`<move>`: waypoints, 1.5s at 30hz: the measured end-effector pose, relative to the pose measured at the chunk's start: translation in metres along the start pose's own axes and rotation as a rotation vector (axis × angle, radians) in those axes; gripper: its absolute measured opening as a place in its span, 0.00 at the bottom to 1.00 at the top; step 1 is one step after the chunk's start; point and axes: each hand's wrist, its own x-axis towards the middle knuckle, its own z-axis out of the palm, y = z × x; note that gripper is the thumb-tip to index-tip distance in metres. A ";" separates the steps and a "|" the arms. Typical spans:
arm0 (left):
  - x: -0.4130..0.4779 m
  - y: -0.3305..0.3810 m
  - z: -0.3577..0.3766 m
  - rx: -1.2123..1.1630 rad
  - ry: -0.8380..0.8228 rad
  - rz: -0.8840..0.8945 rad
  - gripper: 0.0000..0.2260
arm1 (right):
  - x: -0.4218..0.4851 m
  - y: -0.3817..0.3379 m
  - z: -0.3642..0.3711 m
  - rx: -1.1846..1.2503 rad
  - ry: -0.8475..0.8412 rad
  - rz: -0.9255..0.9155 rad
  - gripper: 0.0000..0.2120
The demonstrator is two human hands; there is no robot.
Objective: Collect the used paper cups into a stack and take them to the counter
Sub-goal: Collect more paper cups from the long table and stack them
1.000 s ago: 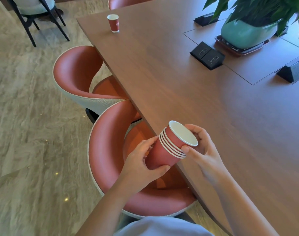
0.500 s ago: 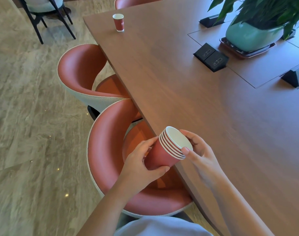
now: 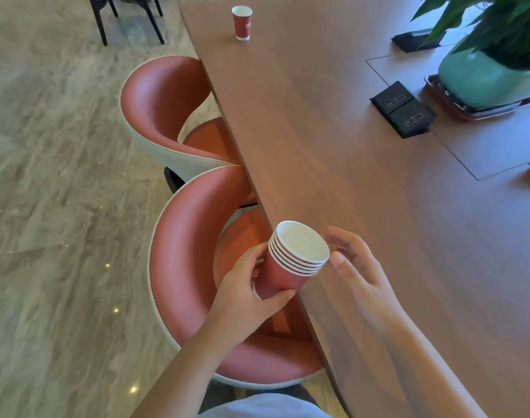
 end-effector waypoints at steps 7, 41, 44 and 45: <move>-0.007 -0.014 -0.035 -0.129 0.216 -0.045 0.27 | 0.005 -0.004 0.031 -0.674 -0.008 -0.190 0.25; -0.011 -0.149 -0.472 -0.180 0.564 -0.127 0.28 | 0.143 -0.109 0.451 -0.940 -0.156 -0.347 0.22; 0.061 -0.140 -0.490 -0.154 0.488 -0.096 0.29 | 0.202 -0.113 0.448 -0.921 -0.081 -0.337 0.21; 0.088 -0.135 -0.495 -0.145 0.465 -0.078 0.29 | 0.223 -0.117 0.446 -0.916 -0.059 -0.332 0.21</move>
